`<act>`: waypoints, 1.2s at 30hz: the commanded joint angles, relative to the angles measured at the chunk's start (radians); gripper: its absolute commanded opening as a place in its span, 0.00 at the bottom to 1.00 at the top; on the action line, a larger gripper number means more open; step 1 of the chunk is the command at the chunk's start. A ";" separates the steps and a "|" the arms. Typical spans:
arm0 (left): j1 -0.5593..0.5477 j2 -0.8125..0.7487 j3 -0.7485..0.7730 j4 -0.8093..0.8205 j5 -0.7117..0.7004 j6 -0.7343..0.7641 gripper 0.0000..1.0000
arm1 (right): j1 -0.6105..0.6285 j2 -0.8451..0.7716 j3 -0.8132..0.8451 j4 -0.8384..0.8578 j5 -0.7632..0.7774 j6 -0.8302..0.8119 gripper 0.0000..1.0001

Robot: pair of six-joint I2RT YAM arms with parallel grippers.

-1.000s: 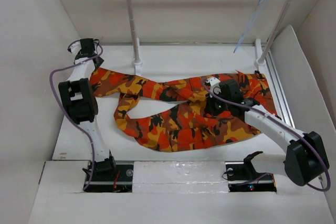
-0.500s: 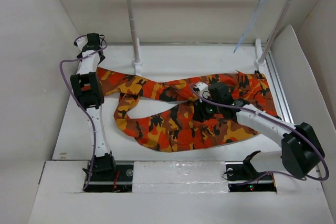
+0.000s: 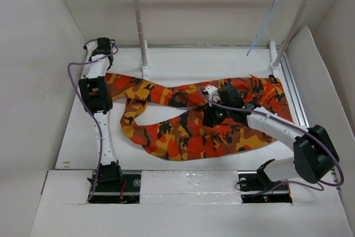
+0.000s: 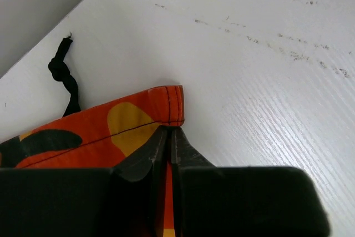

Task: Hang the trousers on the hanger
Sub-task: Flatten out the trousers at the center of the board.

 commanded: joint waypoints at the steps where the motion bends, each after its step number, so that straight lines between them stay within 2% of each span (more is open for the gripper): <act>1: -0.002 -0.046 -0.019 -0.065 -0.010 0.015 0.00 | -0.005 -0.019 0.067 -0.006 0.026 -0.059 0.43; 3: -0.002 -0.106 -0.109 -0.031 -0.002 0.013 0.00 | -0.021 -0.023 0.072 -0.009 0.014 -0.071 0.43; 4: -0.002 -0.220 -0.209 0.025 0.030 0.015 0.00 | -0.035 -0.023 0.079 -0.009 0.002 -0.078 0.43; 5: -0.012 -0.299 -0.235 0.052 0.064 0.007 0.00 | -0.045 -0.022 0.085 -0.005 -0.006 -0.079 0.43; 6: -0.012 -0.299 -0.235 0.052 0.064 0.007 0.00 | -0.045 -0.020 0.085 -0.005 -0.006 -0.079 0.43; 8: -0.023 -0.401 -0.269 0.073 0.119 -0.010 0.00 | -0.045 -0.016 0.098 0.003 -0.014 -0.079 0.43; 12: -0.078 -0.483 -0.143 0.046 0.216 -0.048 0.00 | -0.076 0.010 0.137 0.001 -0.020 -0.099 0.43; 14: -0.089 -0.486 0.016 0.020 0.256 -0.069 0.00 | -0.093 0.015 0.154 -0.003 -0.011 -0.114 0.43; 15: -0.089 -0.503 0.045 0.033 0.301 -0.082 0.00 | -0.117 0.017 0.174 -0.014 -0.009 -0.117 0.43; 17: -0.089 -0.584 -0.002 0.085 0.363 -0.143 0.00 | -0.142 0.011 0.185 -0.017 -0.015 -0.107 0.43; 20: -0.068 -0.702 -0.127 0.190 0.363 -0.183 0.00 | -0.164 -0.003 0.187 -0.009 -0.023 -0.087 0.43; 21: -0.018 -0.729 -0.164 0.216 0.374 -0.203 0.00 | -0.164 -0.006 0.187 -0.019 -0.022 -0.088 0.43; 23: 0.053 -0.785 -0.314 0.231 0.433 -0.270 0.00 | -0.164 -0.012 0.178 -0.025 -0.020 -0.088 0.43; 24: 0.125 -0.807 -0.379 0.294 0.463 -0.286 0.00 | -0.173 -0.022 0.171 -0.026 -0.015 -0.087 0.43; 25: 0.157 -0.822 -0.534 0.335 0.475 -0.298 0.00 | -0.173 -0.028 0.164 -0.028 -0.014 -0.084 0.43; 26: 0.190 -0.839 -0.605 0.375 0.551 -0.330 0.00 | -0.183 -0.031 0.149 -0.028 -0.014 -0.085 0.43; 28: 0.286 -0.798 -0.772 0.490 0.654 -0.369 0.00 | -0.183 -0.040 0.138 -0.034 -0.015 -0.085 0.43; 29: 0.311 -0.774 -0.811 0.535 0.734 -0.398 0.00 | -0.193 -0.040 0.133 -0.043 -0.017 -0.085 0.43; 32: 0.374 -0.686 -0.939 0.656 0.824 -0.436 0.00 | -0.193 -0.045 0.127 -0.063 0.003 -0.090 0.43; 36: 0.383 -0.638 -1.013 0.727 0.820 -0.435 0.00 | -0.193 -0.054 0.124 -0.083 0.020 -0.078 0.44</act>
